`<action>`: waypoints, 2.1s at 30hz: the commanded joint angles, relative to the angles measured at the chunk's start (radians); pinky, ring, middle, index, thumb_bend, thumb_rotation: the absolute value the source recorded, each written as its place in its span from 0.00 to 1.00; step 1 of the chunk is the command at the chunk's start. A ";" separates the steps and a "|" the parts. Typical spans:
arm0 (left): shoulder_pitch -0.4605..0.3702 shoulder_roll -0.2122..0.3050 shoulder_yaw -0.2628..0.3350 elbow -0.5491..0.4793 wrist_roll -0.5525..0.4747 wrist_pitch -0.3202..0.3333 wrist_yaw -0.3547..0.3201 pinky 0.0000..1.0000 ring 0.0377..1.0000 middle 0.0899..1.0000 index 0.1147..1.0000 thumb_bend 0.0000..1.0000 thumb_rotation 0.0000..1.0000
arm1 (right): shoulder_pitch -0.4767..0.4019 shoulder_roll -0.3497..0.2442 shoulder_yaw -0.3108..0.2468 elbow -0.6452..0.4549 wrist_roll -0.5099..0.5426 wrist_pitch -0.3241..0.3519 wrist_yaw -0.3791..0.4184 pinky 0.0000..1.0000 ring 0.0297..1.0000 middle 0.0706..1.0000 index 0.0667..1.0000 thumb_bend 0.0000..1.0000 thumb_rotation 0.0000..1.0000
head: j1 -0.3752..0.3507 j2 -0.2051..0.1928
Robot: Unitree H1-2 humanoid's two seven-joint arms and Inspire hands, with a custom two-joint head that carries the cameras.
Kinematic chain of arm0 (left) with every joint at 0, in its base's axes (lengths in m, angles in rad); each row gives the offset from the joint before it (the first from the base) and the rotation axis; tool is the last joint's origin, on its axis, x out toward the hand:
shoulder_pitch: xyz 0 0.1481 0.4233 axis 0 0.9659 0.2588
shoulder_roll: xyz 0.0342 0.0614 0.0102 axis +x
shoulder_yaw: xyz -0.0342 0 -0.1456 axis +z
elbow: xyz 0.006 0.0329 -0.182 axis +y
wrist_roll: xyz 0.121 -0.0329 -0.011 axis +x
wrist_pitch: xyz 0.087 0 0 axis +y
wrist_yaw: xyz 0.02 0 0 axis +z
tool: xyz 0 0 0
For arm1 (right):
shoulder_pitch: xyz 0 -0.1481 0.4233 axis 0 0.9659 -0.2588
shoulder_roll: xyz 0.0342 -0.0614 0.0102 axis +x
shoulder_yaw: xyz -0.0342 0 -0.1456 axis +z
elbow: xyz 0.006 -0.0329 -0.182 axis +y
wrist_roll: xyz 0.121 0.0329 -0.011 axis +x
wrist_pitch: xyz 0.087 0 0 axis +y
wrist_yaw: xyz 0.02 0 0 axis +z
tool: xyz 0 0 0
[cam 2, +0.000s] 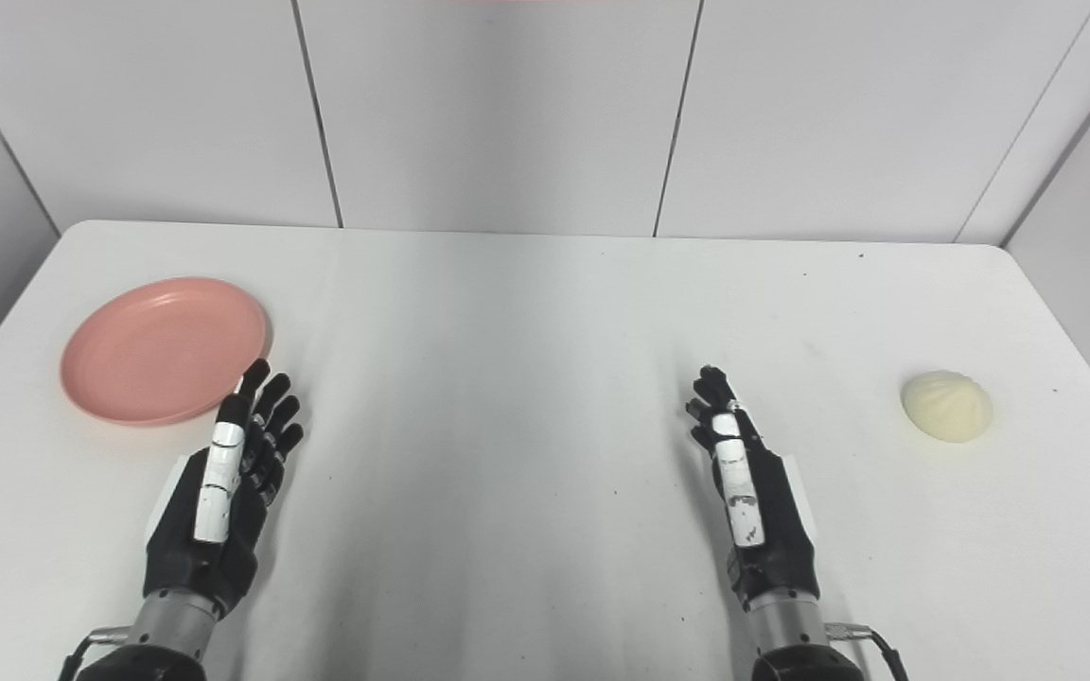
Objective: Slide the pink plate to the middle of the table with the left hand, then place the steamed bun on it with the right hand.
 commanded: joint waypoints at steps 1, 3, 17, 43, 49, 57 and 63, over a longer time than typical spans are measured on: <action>-0.024 0.004 -0.002 -0.022 0.007 -0.020 -0.004 1.00 1.00 1.00 1.00 0.79 0.90 | -0.025 0.005 0.000 -0.029 0.005 -0.007 0.002 0.94 0.91 0.93 0.91 0.84 1.00 | 0.000 -0.002; -0.025 0.003 -0.002 -0.019 0.009 -0.022 -0.003 1.00 1.00 1.00 1.00 0.79 0.90 | -0.025 0.005 0.000 -0.027 0.005 -0.009 0.003 0.94 0.91 0.93 0.91 0.84 1.00 | 0.000 -0.001; -0.029 0.006 -0.004 -0.016 0.015 -0.019 -0.003 1.00 1.00 1.00 1.00 0.80 0.90 | -0.025 0.007 -0.001 -0.030 0.013 0.001 0.001 0.95 0.92 0.93 0.91 0.83 1.00 | 0.001 -0.002; -0.016 -0.048 -0.058 0.109 0.093 -0.144 0.021 1.00 0.99 1.00 1.00 0.70 0.93 | -0.017 -0.049 -0.041 0.103 0.070 -0.125 0.056 0.98 0.94 0.96 0.95 0.81 1.00 | 0.161 -0.161; -0.017 -0.068 -0.068 0.142 0.113 -0.168 0.029 1.00 1.00 1.00 1.00 0.63 0.96 | -0.018 -0.062 -0.047 0.143 0.076 -0.158 0.070 0.97 0.93 0.95 0.96 0.81 1.00 | 0.168 -0.207; -0.027 -0.068 -0.081 0.206 0.139 -0.233 0.026 1.00 1.00 1.00 1.00 0.60 0.98 | -0.022 -0.068 -0.050 0.183 0.077 -0.181 0.076 0.99 0.95 0.97 0.97 0.80 1.00 | 0.179 -0.256; -0.036 -0.071 -0.081 0.244 0.140 -0.277 0.030 1.00 0.99 1.00 1.00 0.60 0.97 | -0.033 -0.067 -0.054 0.218 0.079 -0.203 0.077 0.98 0.95 0.96 0.96 0.81 1.00 | 0.177 -0.278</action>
